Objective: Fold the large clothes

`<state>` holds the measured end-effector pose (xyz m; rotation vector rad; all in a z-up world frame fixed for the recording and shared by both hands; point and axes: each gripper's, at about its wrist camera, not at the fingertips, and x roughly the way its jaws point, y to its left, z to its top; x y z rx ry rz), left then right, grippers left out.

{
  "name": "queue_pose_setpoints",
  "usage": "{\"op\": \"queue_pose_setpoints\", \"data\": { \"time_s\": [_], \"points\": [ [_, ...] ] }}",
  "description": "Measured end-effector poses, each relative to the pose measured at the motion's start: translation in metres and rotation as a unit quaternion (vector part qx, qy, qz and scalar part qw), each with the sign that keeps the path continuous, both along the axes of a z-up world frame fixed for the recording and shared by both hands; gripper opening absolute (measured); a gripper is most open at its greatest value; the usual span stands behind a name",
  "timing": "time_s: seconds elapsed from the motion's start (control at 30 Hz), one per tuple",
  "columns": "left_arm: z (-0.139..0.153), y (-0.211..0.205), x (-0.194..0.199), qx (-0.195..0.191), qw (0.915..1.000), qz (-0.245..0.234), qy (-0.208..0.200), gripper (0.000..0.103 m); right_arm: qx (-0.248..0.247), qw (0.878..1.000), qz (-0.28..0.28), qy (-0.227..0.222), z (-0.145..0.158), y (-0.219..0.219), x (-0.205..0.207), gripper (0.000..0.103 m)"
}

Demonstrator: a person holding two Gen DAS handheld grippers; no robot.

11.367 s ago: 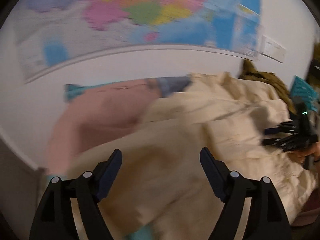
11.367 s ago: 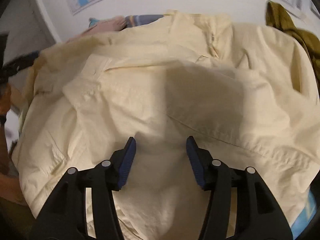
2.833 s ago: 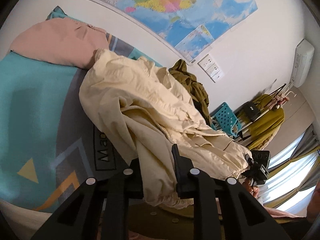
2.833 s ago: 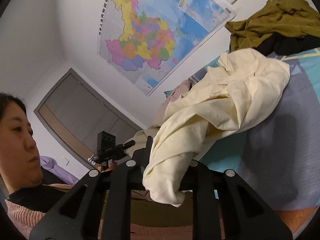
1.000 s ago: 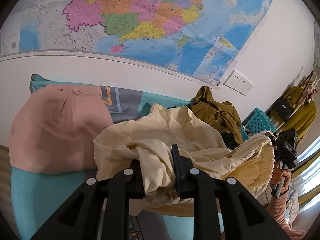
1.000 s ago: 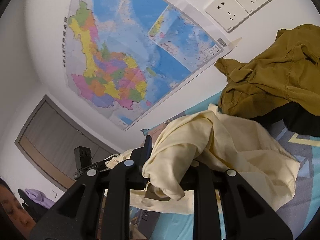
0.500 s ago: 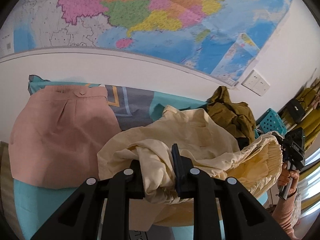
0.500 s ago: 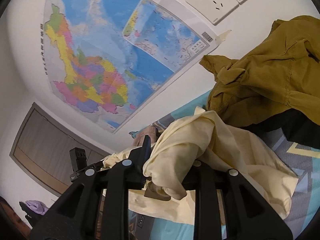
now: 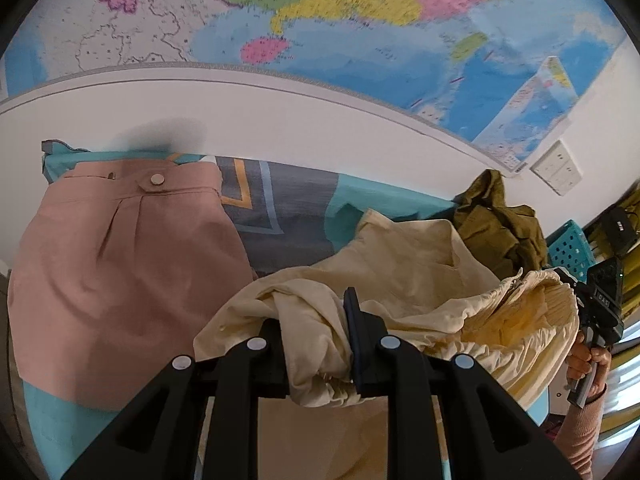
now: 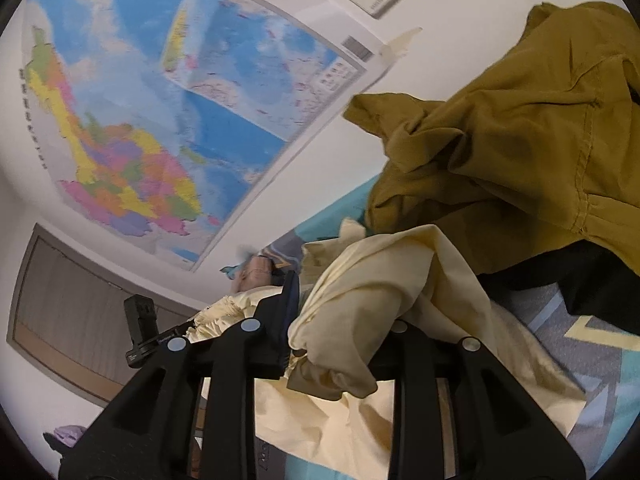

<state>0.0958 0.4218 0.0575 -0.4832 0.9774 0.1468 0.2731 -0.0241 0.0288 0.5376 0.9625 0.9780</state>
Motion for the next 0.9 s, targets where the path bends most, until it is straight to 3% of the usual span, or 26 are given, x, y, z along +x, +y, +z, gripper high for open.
{"op": "queue_pose_setpoints", "data": {
  "time_s": [0.23,0.37,0.5,0.53,0.63,0.73,0.87,0.9],
  "points": [
    [-0.017,0.008,0.023,0.002,0.9998,0.011,0.019,0.02,-0.011,1.0,-0.01,0.016,-0.013,0.009,0.019,0.031],
    [-0.028,0.011,0.036,0.005,0.9993,0.02,0.033,0.02,-0.004,1.0,-0.01,0.015,-0.013,0.01,0.021,0.054],
    [-0.041,0.015,0.046,0.008,0.9986,0.026,0.045,0.021,0.002,0.999,-0.014,-0.031,0.001,0.002,0.007,0.079],
    [-0.045,0.017,0.048,0.008,0.9983,0.028,0.05,0.021,0.006,0.999,-0.017,-0.049,0.007,-0.003,0.0,0.081],
    [-0.056,0.02,0.054,-0.002,0.9977,0.033,0.059,0.021,-0.004,0.992,-0.005,-0.123,0.021,-0.003,-0.03,0.081],
    [-0.062,0.021,0.058,-0.005,0.9976,0.034,0.059,0.022,-0.058,0.978,0.054,-0.191,0.022,0.028,-0.066,0.074],
    [-0.063,0.016,0.061,0.009,0.9977,0.031,0.06,0.023,-0.149,0.946,0.11,-0.267,0.006,0.089,-0.098,0.066],
    [-0.061,0.015,0.061,0.009,0.9979,0.03,0.056,0.025,-0.166,0.941,0.114,-0.272,0.0,0.1,-0.098,0.057]
  ]
}}
